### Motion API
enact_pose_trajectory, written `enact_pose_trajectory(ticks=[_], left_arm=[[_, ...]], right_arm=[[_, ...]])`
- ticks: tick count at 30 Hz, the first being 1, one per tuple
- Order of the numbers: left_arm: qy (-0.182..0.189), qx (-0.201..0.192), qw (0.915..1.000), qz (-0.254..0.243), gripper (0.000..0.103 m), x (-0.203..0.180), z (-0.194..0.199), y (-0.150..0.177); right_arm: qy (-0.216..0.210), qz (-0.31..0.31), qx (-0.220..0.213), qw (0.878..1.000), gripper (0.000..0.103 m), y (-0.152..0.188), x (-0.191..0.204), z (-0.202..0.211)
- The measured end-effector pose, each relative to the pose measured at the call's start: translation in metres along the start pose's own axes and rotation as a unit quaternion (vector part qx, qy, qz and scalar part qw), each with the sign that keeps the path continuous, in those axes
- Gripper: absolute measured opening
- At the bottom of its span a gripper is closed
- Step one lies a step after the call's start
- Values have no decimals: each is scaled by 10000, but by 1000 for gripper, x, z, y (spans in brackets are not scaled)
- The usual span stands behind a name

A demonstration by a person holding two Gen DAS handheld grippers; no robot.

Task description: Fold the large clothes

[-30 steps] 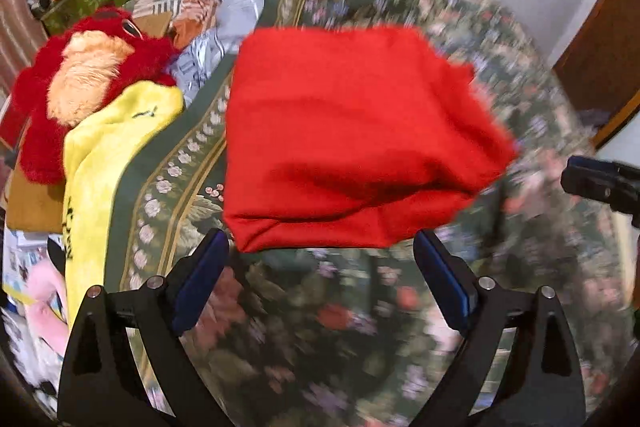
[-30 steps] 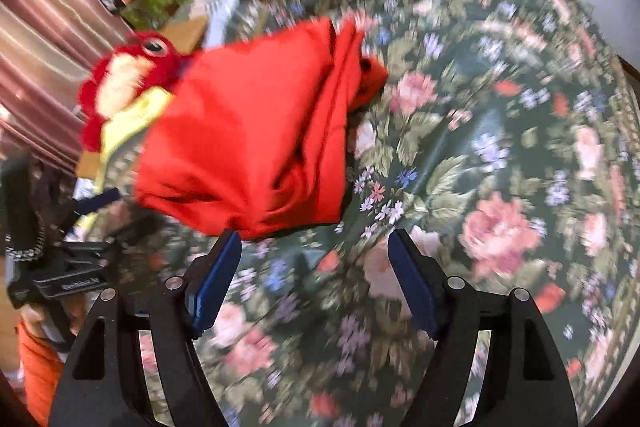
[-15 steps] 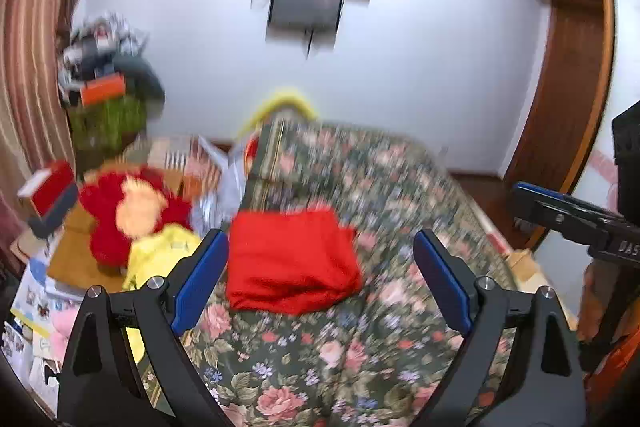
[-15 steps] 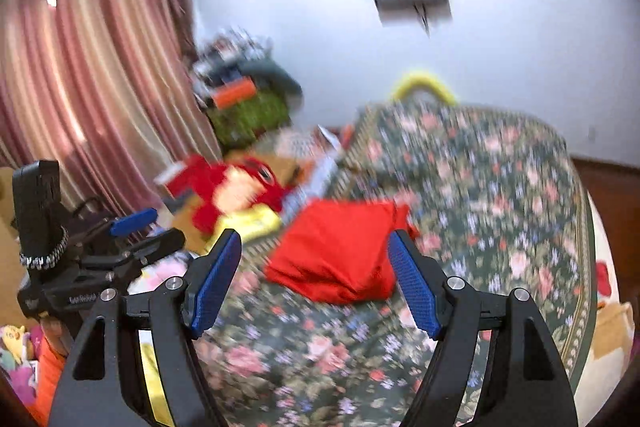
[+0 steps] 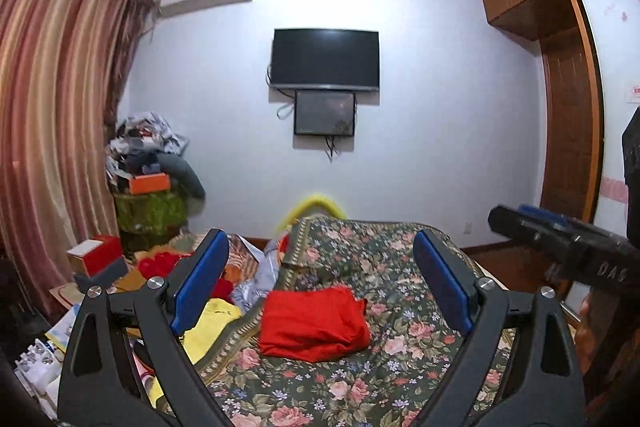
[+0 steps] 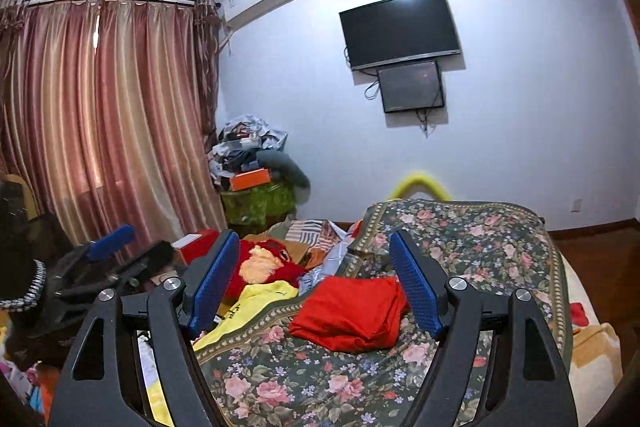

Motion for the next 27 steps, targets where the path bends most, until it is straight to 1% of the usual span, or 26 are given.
enact_pose_trajectory(ticks=[1,2,3,4,6,10,21,27], left_arm=[[2,-12,10000,12,97,-1,3,0],[6,-10,10000,35,99,-1,5,1],[-4,-16,10000,56,100,0,7,2],[-7,-13,10000,61,100,1,9,3],[-29,31,10000,53,102,2,8,5],[-9,69,9999,72,102,1,8,8],[6,116,9999,65,102,-1,9,12],[-23,221,9997,78,102,0,4,16]], right_arm=[[74,-4,7,10000,84,1,0,0],[130,-12,13,9999,88,3,-3,-1],[186,-15,5,9998,95,4,-4,-1],[244,-10,-27,9997,99,4,-5,1],[369,33,-87,9993,103,4,-5,3],[412,80,-134,9990,103,0,-4,6],[437,63,-73,9990,103,4,-5,12],[444,71,7,9990,103,7,-4,11]])
Point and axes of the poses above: each gripper's, at about its wrist camera, not at the fingertips, and z roughly against the way its jaws point, x to its left, y to its underside, the point moved 5 cm from there along -z, roughly the way its jaws point, and after that the axes turned 2 degrees about x, right-handed, at the moved point
